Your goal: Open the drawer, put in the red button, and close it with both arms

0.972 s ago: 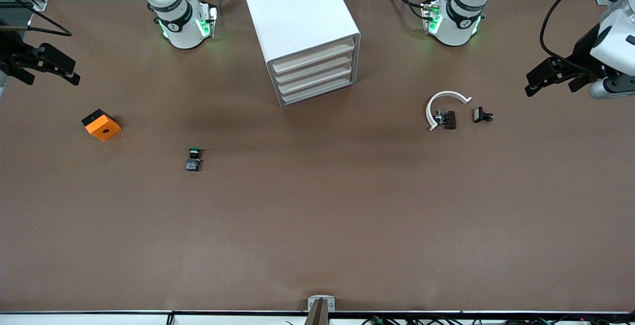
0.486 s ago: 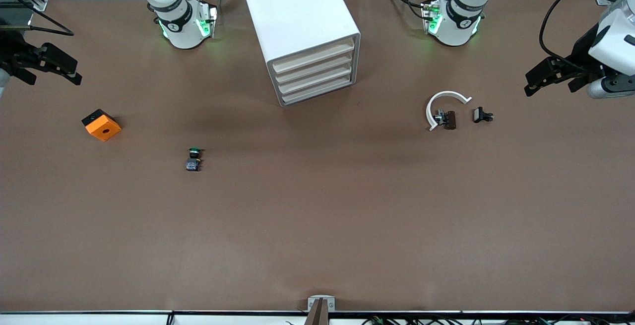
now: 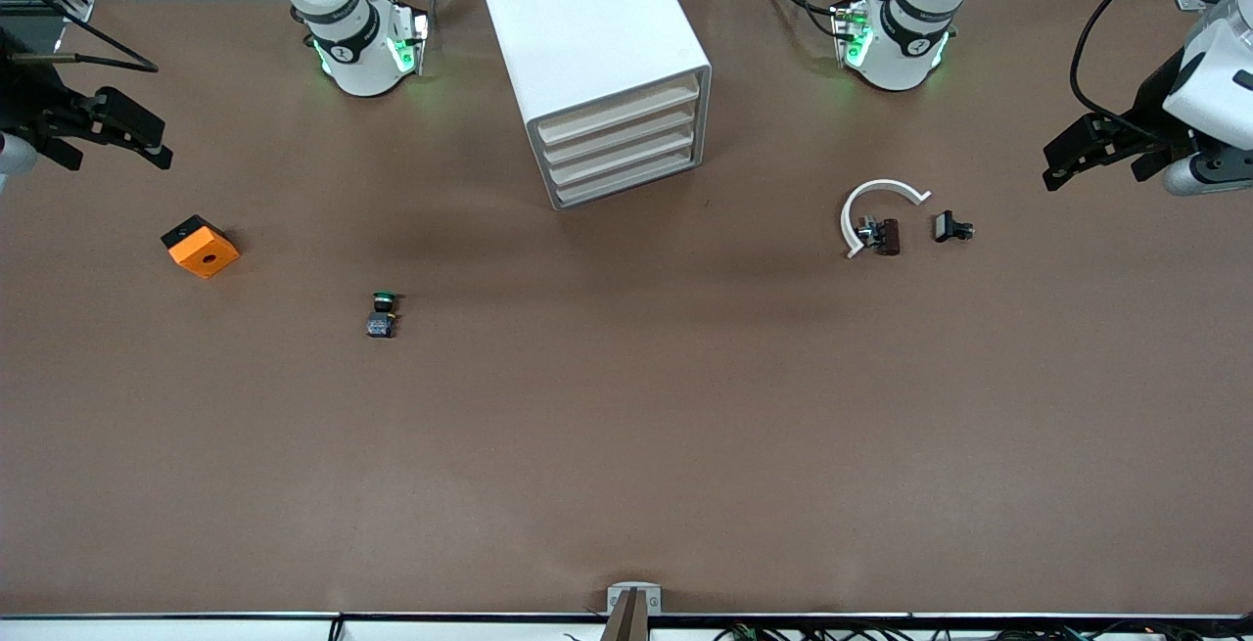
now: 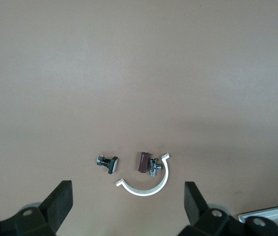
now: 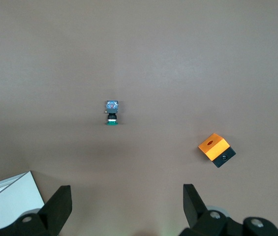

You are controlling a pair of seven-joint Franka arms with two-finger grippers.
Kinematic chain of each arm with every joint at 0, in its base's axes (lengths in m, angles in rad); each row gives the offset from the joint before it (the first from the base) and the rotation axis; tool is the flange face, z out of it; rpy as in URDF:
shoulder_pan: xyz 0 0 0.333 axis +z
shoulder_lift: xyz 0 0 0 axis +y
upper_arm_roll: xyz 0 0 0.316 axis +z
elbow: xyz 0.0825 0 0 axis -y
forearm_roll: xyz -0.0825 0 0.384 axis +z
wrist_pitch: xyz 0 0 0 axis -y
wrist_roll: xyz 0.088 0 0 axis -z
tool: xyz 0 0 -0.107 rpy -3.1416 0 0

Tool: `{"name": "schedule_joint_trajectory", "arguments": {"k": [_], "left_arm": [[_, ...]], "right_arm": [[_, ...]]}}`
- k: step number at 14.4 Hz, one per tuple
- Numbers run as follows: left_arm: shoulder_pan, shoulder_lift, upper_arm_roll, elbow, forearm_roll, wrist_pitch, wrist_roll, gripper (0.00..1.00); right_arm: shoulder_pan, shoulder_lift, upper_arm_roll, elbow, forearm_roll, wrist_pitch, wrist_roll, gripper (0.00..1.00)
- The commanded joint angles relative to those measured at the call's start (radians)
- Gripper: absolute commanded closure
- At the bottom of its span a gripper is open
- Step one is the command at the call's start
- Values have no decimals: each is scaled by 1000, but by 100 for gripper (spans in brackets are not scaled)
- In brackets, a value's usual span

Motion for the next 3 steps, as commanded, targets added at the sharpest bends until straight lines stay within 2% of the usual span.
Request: {"name": "schedule_joint_trajectory", "arguments": {"k": [1,3], "left_arm": [[0,16,-6,36,23,-33,12,0],[0,16,-9,37,22,-33,5,0]], "right_arm": [[5,8,-2,22,-15,-12,-3,0],[4,8,-2,20,-15,-12,-3,0]]}}
